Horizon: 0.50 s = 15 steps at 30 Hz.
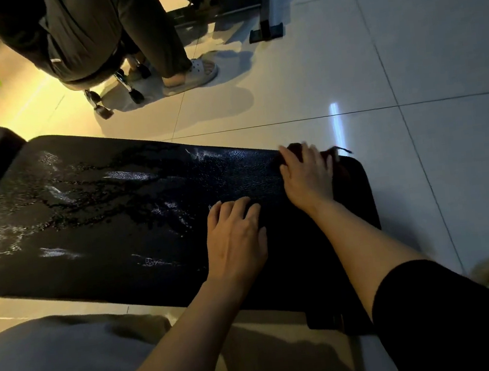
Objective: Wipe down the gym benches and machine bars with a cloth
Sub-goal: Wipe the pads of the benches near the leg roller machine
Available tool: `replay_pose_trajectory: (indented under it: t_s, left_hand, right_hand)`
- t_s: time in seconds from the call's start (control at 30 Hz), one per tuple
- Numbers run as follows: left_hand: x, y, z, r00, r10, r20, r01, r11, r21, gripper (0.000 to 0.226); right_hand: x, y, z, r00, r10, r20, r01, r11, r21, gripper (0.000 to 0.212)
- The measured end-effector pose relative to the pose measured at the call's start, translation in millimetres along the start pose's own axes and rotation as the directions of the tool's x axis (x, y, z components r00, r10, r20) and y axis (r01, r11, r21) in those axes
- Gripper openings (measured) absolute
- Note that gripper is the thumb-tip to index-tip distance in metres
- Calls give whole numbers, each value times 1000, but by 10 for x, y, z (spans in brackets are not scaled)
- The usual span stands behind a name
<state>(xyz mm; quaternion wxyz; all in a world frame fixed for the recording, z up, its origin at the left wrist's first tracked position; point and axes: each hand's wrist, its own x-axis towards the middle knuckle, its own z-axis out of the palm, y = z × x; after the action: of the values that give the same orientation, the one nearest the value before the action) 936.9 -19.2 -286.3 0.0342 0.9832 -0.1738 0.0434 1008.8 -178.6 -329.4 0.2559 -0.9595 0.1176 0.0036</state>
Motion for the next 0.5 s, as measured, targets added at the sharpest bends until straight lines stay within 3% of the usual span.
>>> replay_pose_trajectory:
  t_s: [0.1, 0.23, 0.3, 0.37, 0.5]
  left_hand:
    - [-56, -78, -53, 999, -46, 1, 46, 998, 31, 44]
    - [-98, -109, -88, 997, -78, -3, 78, 996, 51, 46]
    - [-83, -83, -67, 998, -67, -22, 68, 997, 33, 42]
    - [-60, -61, -54, 997, -66, -37, 67, 998, 10, 40]
    - [-88, -70, -62, 997, -68, -21, 68, 998, -17, 42]
  right_hand:
    - [-29, -536, 98, 951, -301, 72, 301, 954, 7, 48]
    - [-21, -499, 85, 918, -384, 101, 383, 923, 35, 50]
    - [-20, -231, 55, 947, -311, 81, 313, 950, -15, 49]
    - [-27, 64, 8, 988, -148, 34, 150, 988, -42, 48]
    - [-17, 198, -37, 999, 48, 6, -47, 997, -56, 47]
